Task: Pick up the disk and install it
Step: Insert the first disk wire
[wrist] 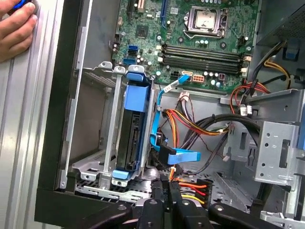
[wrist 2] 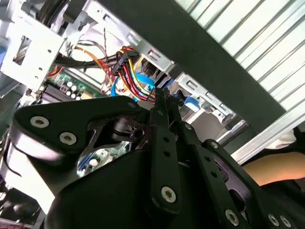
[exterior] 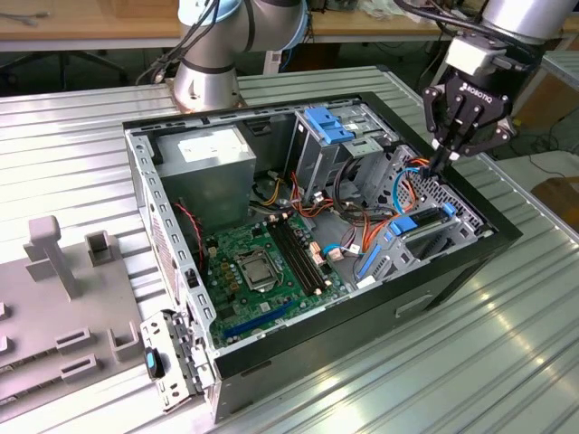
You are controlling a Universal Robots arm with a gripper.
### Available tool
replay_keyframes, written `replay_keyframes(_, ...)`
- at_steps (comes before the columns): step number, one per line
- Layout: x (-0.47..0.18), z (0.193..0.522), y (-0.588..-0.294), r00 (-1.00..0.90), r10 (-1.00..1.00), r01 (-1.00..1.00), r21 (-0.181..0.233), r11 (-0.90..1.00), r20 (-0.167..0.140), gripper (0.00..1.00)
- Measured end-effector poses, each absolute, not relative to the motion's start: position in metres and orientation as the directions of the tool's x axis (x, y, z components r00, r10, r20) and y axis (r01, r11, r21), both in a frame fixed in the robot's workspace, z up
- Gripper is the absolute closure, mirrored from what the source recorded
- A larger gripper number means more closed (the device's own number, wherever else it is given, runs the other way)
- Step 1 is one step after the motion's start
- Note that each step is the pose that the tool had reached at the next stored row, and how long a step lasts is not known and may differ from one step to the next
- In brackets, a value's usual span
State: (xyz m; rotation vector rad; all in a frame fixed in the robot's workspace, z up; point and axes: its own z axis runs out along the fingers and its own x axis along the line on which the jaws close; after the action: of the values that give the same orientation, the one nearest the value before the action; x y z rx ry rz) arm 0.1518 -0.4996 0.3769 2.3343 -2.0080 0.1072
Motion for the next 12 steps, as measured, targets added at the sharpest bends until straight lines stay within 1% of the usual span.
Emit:
replay_keyframes(2, 0.1518, 0.3758, -0.5012, 0.136, -0.987, -0.991, 0.000, -0.136, 0.084, 0.84)
replay_keyframes(7, 0.1520, 0.3722, -0.5021, 0.072, -0.994, -0.997, -0.001, -0.072, 0.081, 0.84)
replay_keyframes(9, 0.1520, 0.3709, -0.5021, 0.043, -0.997, -0.999, -0.001, -0.043, 0.071, 0.84)
replay_keyframes(10, 0.1520, 0.3707, -0.5021, 0.036, -0.997, -0.999, -0.002, -0.036, 0.062, 0.84)
replay_keyframes(11, 0.1521, 0.3706, -0.5021, 0.030, -0.999, -1.000, -0.002, -0.030, 0.035, 0.84)
replay_keyframes(12, 0.1521, 0.3706, -0.5022, 0.029, -0.999, -1.000, -0.003, -0.029, 0.018, 0.84)
